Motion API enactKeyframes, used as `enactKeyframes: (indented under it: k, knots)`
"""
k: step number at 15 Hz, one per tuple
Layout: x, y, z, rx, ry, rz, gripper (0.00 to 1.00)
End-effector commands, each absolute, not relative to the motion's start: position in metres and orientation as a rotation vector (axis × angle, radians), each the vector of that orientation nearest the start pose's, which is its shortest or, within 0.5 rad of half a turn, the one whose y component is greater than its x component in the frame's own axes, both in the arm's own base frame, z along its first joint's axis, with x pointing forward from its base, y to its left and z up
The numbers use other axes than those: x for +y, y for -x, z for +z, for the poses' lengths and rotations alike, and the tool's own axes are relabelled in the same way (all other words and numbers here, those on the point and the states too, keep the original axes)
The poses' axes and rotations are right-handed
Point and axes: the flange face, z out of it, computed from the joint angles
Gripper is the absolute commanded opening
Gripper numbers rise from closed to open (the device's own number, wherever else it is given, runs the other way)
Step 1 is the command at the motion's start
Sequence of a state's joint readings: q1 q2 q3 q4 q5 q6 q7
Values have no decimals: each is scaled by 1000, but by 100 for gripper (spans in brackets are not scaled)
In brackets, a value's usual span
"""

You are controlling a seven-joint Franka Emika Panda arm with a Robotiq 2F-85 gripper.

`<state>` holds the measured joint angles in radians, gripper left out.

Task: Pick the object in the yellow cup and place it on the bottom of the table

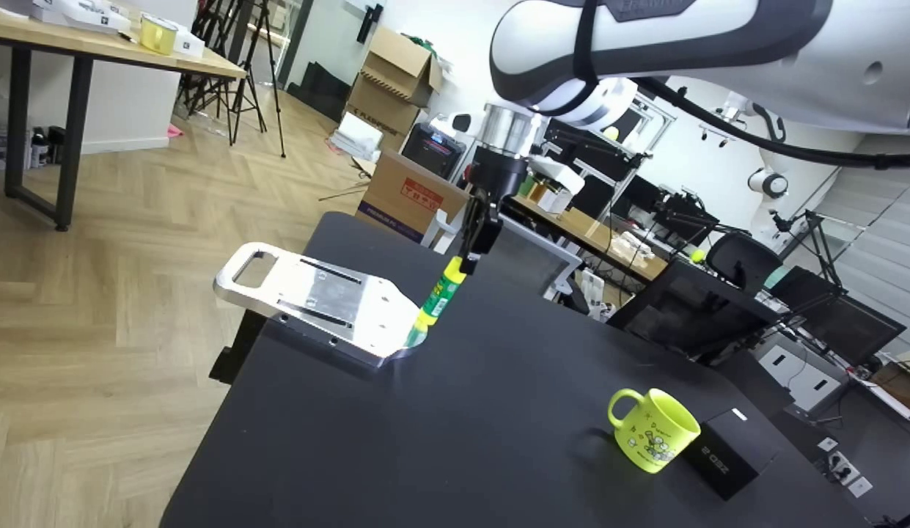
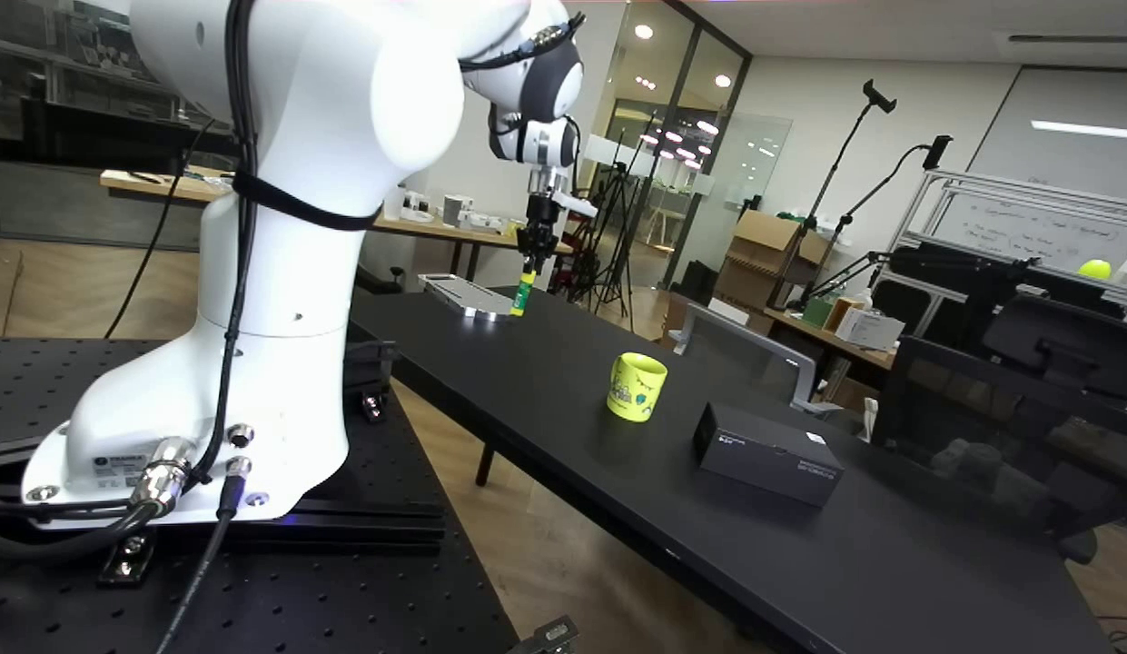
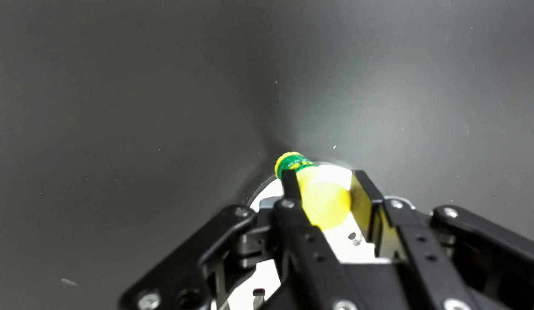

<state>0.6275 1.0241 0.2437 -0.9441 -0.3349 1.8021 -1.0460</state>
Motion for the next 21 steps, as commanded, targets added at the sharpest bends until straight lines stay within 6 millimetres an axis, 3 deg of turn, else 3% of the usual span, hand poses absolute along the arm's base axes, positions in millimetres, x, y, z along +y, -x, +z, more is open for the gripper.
enactKeyframes:
  k: [1,2,3,18,19,21]
  knots:
    - [528,-573,250,2487,-1719,-226,8]
    - [528,-574,249,2491,-1719,-222,8]
    - [523,-570,245,2497,-1733,-226,33]
    - [524,-571,245,2498,-1731,-223,33]
    - [524,-571,245,2498,-1731,-223,8]
    - [530,-566,248,2502,-1710,-220,8]
